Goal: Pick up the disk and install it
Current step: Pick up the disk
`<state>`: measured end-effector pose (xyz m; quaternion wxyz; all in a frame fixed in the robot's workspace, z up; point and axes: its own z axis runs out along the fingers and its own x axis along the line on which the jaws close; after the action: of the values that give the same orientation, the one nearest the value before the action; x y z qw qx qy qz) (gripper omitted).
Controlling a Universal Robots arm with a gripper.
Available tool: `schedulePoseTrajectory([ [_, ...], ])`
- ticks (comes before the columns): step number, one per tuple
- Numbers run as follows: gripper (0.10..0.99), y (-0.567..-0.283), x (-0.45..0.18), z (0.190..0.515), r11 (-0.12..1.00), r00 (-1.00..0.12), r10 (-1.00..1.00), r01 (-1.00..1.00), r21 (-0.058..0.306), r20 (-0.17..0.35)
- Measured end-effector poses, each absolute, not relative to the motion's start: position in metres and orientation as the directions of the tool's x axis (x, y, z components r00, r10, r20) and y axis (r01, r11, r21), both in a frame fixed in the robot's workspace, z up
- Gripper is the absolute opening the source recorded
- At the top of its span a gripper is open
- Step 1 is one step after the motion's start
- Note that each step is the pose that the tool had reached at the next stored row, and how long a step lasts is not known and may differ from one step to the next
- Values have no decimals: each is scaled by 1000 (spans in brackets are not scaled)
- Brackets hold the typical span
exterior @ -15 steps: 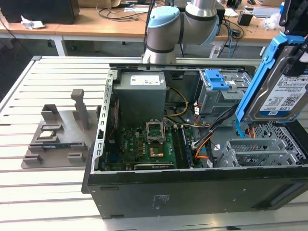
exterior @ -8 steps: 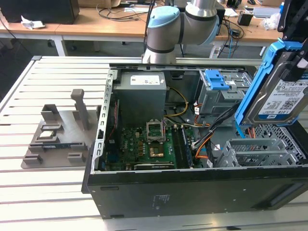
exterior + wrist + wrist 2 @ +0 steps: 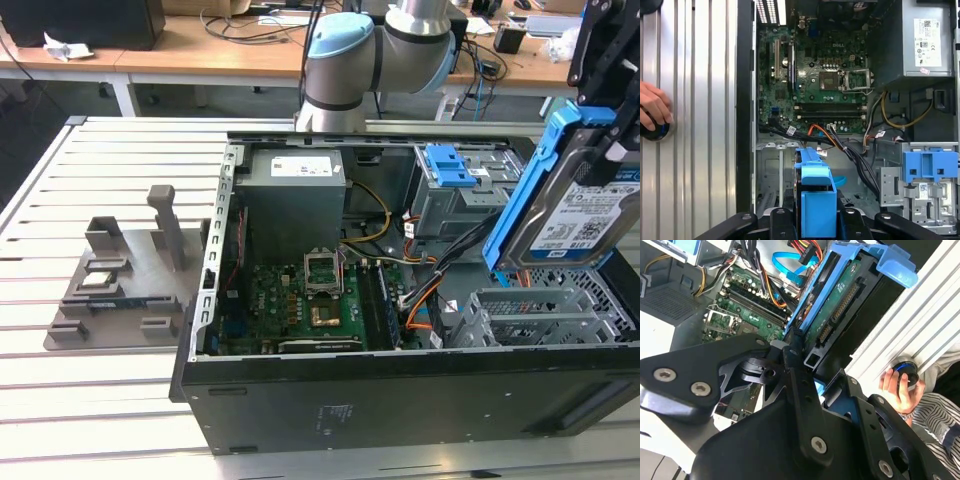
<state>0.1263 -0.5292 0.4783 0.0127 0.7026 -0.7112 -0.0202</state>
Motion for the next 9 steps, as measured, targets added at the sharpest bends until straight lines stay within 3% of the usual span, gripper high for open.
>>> schedulePoseTrajectory([
  [9,369,-544,129,464,13,-14,-1000,-999,47,-10],
])
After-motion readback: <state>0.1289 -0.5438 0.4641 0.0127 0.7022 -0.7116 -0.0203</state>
